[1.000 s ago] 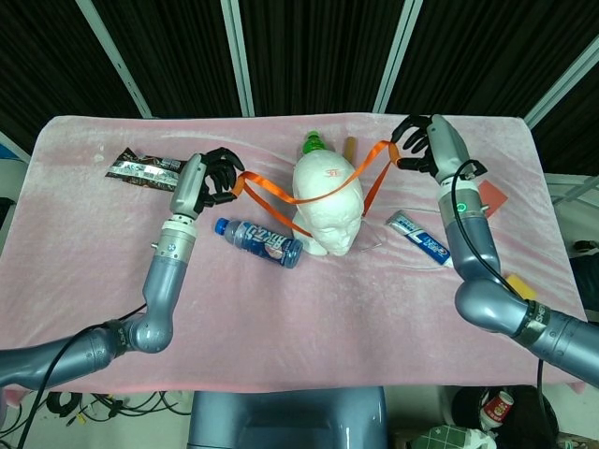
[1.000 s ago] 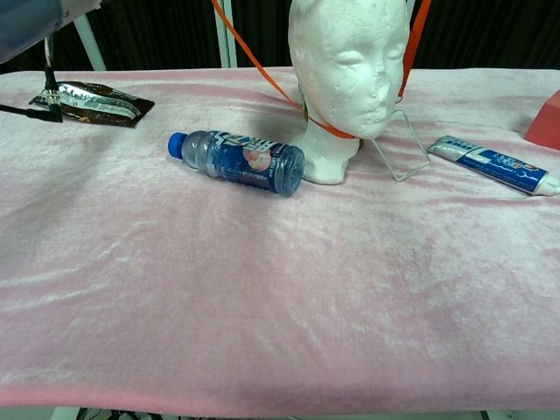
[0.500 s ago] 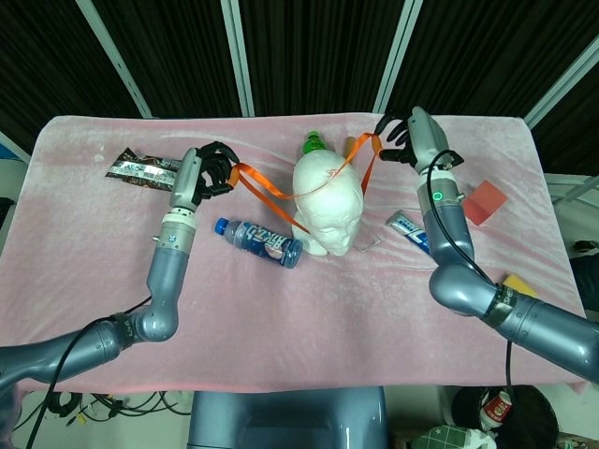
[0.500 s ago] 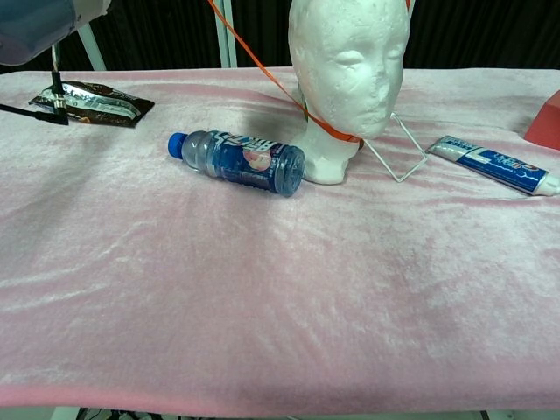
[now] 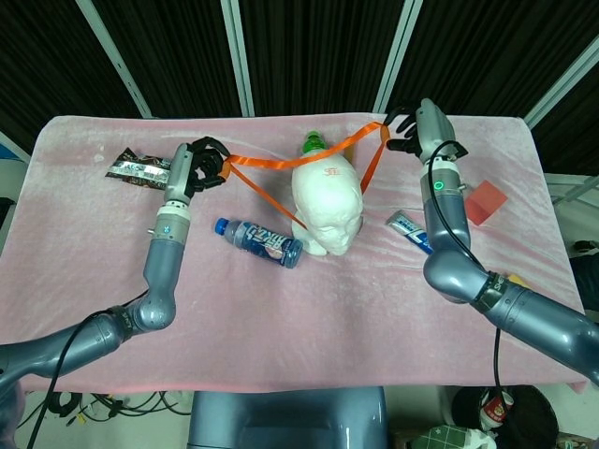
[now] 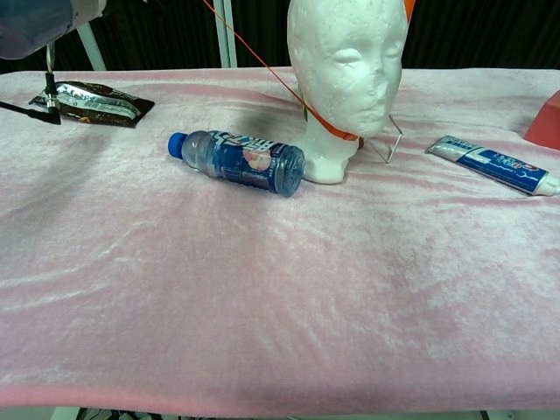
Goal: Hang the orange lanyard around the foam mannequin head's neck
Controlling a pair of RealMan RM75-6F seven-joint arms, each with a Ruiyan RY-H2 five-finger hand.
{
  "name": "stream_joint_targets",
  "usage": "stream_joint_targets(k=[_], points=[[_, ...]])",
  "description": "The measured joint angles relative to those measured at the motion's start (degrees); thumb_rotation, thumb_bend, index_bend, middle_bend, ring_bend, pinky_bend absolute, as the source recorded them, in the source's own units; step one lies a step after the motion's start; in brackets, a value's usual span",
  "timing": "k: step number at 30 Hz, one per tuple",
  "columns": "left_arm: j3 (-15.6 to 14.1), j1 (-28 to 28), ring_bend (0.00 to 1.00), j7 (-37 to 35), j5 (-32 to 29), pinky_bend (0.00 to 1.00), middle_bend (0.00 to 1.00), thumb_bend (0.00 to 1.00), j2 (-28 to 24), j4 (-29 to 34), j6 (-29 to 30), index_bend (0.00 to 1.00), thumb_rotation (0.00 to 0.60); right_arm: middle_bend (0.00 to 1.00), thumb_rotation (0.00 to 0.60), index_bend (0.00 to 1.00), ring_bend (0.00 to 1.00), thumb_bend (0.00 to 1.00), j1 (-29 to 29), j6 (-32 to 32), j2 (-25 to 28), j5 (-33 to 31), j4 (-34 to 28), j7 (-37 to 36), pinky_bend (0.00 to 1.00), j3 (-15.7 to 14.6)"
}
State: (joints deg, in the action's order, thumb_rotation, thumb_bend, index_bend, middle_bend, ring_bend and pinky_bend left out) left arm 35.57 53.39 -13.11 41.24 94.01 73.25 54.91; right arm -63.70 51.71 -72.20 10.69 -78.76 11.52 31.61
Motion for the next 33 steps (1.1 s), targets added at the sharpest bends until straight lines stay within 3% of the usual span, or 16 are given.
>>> stream_joint_targets(k=[23, 33], points=[[-1.8, 1.4, 0.64, 1.5, -4.0, 0.69, 0.7, 0.44, 5.2, -11.5, -4.5, 0.46, 0.6, 0.38, 0.6, 0.93, 0.47, 0.64, 1.1, -4.3, -2.4, 0.9, 4.8, 2.9, 0.41, -4.2], [-0.7, 2.5, 0.64, -0.7, -6.2, 0.69, 0.7, 0.44, 7.8, -16.7, -9.1, 0.46, 0.6, 0.38, 0.6, 0.93, 0.46, 0.64, 0.2, -6.6, -5.1, 1.4, 8.4, 3.3, 0.41, -4.9]])
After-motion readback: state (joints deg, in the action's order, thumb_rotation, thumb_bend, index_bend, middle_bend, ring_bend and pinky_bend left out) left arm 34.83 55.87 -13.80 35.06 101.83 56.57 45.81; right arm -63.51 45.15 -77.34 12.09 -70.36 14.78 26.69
